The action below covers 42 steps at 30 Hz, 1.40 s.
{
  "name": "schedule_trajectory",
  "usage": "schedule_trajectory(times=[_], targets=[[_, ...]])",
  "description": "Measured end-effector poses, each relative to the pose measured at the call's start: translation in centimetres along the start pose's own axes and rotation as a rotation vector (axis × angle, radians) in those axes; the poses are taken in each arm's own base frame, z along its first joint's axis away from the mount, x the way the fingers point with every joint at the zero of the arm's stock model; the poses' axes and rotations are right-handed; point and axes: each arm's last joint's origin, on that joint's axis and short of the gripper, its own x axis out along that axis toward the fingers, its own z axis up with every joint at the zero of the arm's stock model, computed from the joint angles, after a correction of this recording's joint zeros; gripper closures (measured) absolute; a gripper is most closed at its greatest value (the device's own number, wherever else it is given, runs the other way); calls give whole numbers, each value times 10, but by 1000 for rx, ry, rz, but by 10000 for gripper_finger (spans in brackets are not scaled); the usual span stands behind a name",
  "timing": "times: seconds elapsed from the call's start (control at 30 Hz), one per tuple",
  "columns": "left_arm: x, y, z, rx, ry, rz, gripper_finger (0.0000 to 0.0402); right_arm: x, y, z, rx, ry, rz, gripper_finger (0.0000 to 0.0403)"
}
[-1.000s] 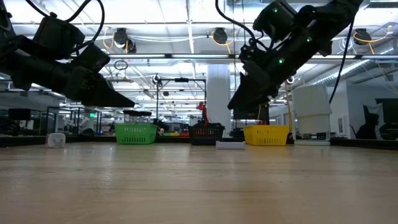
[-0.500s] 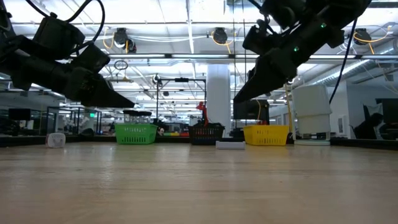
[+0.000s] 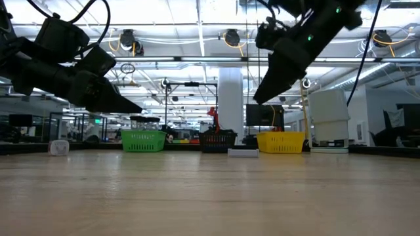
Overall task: Pick & Place Office items
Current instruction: Put the blue digital timer into the black bin
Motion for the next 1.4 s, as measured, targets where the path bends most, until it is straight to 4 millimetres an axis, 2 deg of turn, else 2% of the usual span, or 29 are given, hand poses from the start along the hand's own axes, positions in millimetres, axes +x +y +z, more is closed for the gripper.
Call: schedule_trajectory(times=[0.27,0.37,0.5,0.77,0.9,1.03,1.23,1.4], targets=[[0,0,0,-1,0,0,371,-34,43,-9,116,245,37,14],[0,0,0,-3,-1,1,371,-49,57,-15,165,328,32,31],[0,0,0,-8,0,0,371,-64,72,-24,250,418,43,77],[0,0,0,-15,0,0,371,-78,91,-47,402,596,14,206],[0,0,0,-17,-1,0,371,-82,98,-51,447,606,2,239],[0,0,0,-19,0,0,371,-86,104,-55,474,609,6,236],[0,0,0,-25,0,0,371,-90,111,-58,532,655,38,200],[0,0,0,-30,0,1,371,-83,123,-68,504,694,26,175]])
